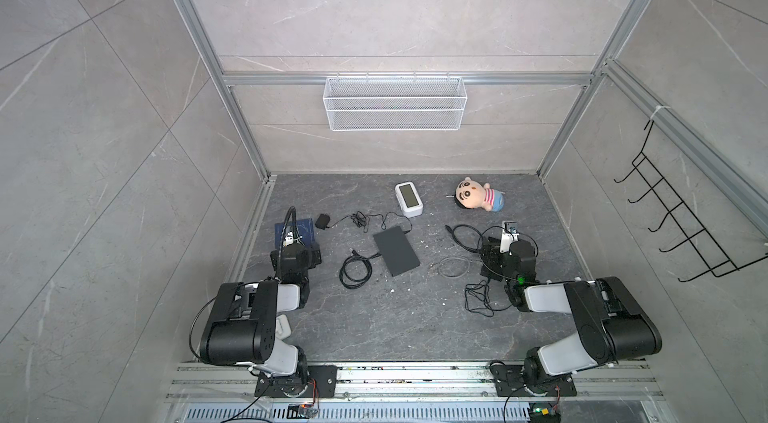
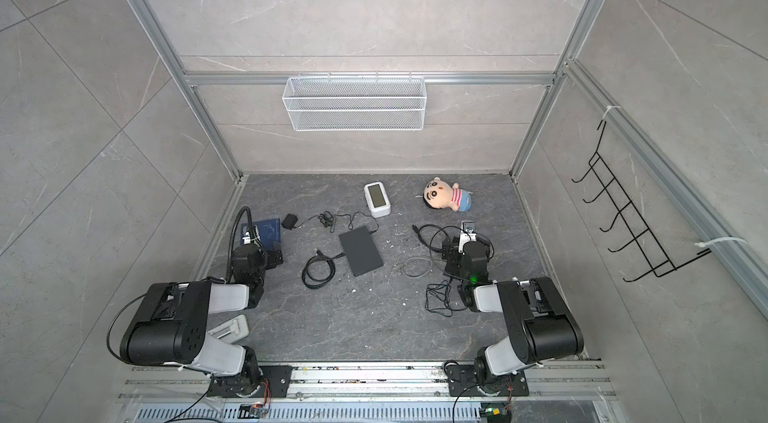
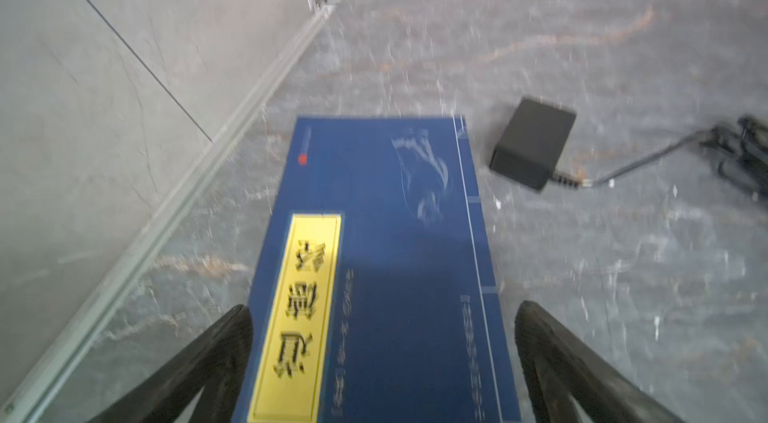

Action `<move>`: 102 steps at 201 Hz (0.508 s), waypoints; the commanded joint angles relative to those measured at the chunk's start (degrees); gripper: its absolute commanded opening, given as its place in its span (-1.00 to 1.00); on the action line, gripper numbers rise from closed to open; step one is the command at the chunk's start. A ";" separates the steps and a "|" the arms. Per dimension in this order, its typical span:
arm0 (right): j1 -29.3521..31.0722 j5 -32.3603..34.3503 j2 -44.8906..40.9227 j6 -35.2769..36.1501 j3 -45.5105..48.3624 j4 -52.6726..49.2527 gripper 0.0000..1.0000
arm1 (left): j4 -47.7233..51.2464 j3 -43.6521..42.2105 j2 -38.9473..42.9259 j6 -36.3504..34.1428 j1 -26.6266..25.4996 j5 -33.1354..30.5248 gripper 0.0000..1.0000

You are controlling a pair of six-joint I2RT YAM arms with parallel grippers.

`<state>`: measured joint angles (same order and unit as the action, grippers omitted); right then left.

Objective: Insert the plug into the switch port

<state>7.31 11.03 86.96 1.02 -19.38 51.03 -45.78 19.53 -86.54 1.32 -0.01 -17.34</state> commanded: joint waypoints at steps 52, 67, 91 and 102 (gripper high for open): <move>-0.19 -1.72 -0.12 -1.01 -0.84 -0.03 0.99 | -4.36 0.23 0.61 0.79 0.27 1.97 1.00; -0.28 -1.72 -0.15 -1.01 -0.84 0.00 0.98 | -4.27 0.36 0.41 0.69 0.28 2.17 1.00; -0.19 -1.74 -0.19 -0.96 -0.84 -0.05 0.99 | -4.41 0.31 0.50 0.70 0.27 2.22 1.00; -0.15 -1.75 -0.19 -1.02 -0.82 -0.05 0.98 | -4.45 0.24 0.54 0.70 0.27 2.24 1.00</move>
<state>7.31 9.93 86.96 1.02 -19.40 51.05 -46.81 19.31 -86.61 1.34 0.03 -15.92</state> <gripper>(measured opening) 0.992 0.999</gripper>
